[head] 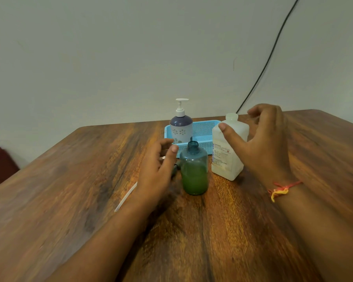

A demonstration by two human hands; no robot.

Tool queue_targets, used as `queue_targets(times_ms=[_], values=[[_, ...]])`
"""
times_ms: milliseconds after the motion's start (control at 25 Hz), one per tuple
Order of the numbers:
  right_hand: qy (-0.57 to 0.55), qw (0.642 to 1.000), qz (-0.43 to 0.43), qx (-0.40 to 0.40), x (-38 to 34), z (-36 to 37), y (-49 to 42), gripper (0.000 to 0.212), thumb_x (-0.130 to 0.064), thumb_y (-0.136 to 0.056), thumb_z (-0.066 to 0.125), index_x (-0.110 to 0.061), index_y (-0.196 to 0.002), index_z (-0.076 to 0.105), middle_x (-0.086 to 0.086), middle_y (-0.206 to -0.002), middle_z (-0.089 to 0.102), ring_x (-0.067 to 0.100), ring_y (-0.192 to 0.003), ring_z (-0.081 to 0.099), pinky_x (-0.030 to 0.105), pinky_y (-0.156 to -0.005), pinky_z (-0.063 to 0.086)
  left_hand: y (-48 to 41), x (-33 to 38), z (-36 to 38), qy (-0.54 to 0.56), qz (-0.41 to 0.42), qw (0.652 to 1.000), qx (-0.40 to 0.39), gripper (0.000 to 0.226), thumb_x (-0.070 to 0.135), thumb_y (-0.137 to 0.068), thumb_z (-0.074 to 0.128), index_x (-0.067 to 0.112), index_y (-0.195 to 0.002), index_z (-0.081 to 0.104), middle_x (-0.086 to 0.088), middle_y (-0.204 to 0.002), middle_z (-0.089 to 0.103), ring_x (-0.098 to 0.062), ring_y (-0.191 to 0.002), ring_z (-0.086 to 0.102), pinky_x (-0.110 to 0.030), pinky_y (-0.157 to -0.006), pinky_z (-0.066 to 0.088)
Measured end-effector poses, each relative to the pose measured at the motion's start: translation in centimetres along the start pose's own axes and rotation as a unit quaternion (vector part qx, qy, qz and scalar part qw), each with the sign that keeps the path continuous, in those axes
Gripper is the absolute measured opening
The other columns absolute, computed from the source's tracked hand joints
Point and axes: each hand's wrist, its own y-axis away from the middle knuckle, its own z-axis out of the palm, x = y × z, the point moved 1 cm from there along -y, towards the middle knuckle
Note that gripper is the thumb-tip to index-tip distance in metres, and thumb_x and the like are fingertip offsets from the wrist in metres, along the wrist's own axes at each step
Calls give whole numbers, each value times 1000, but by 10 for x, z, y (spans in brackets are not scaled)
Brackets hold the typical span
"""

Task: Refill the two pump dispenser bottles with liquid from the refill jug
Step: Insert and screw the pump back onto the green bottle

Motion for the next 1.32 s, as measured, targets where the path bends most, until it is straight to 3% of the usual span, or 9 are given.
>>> queue_targets(times_ms=[160,320,440,640,800,920,1080,1200,1320], values=[[-38,990,-98,-92,-22,2,10,51,-68,-89,57,-18,-98,62,-3,-95,63,9,-83,57,22,-60,50,-16,-15,-18,-153,-36,983,96,7,25,-99,61,29,-104,64,4,-105,68,-5,-91,61,-17,-66,43],[3,979,-60,-197,-34,14,23,71,-81,-77,54,-24,-117,63,-7,-110,68,7,-96,61,29,-72,60,-16,-22,-22,-258,-66,964,8,14,33,-91,72,25,-103,71,7,-99,68,-5,-84,60,-24,-64,49],[11,966,-22,-258,-34,19,27,85,-78,-70,64,-26,-136,51,-6,-129,64,8,-110,61,27,-84,56,-13,-25,-14,-314,-56,944,-80,27,41,-84,78,24,-104,71,7,-100,68,-10,-89,63,-35,-76,57],[-27,946,44,-320,-34,29,37,83,-67,-70,77,-33,-138,42,-6,-140,57,10,-114,59,17,-78,49,-13,-27,-6,-348,-42,930,-111,27,32,-86,77,20,-110,73,4,-106,71,-11,-93,63,-32,-79,56],[-77,940,77,-323,-33,31,40,78,-60,-71,80,-38,-135,40,-9,-137,55,3,-103,52,8,-67,41,-18,-14,-15,-204,-48,975,68,25,31,-93,71,20,-115,72,5,-104,73,-7,-88,65,-24,-72,53],[-92,940,78,-318,-35,31,41,78,-58,-70,82,-40,-135,44,-16,-125,53,1,-97,53,5,-66,40,-28,-2,-28,77,-75,982,155,33,32,-91,72,10,-116,71,-4,-102,76,-20,-98,72,-36,-86,61],[-92,943,56,-315,-38,33,45,80,-59,-70,81,-42,-140,46,-22,-126,51,-1,-97,52,6,-71,41,-35,7,-46,376,-94,900,199,31,27,-86,72,4,-106,65,-5,-91,73,-19,-93,73,-31,-85,61],[-78,946,34,-312,-38,32,46,81,-61,-70,80,-43,-142,47,-15,-139,55,1,-109,51,11,-82,43,-38,10,-60,461,-103,850,234,21,21,-93,69,4,-105,64,-6,-88,73,-17,-90,73,-28,-80,61],[-54,948,19,-314,-40,30,44,82,-62,-70,79,-44,-143,46,-15,-142,54,-2,-108,47,11,-82,40,-39,10,-64,490,-111,831,239,19,19,-92,70,4,-102,64,-5,-84,74,-17,-88,74,-27,-77,61]])
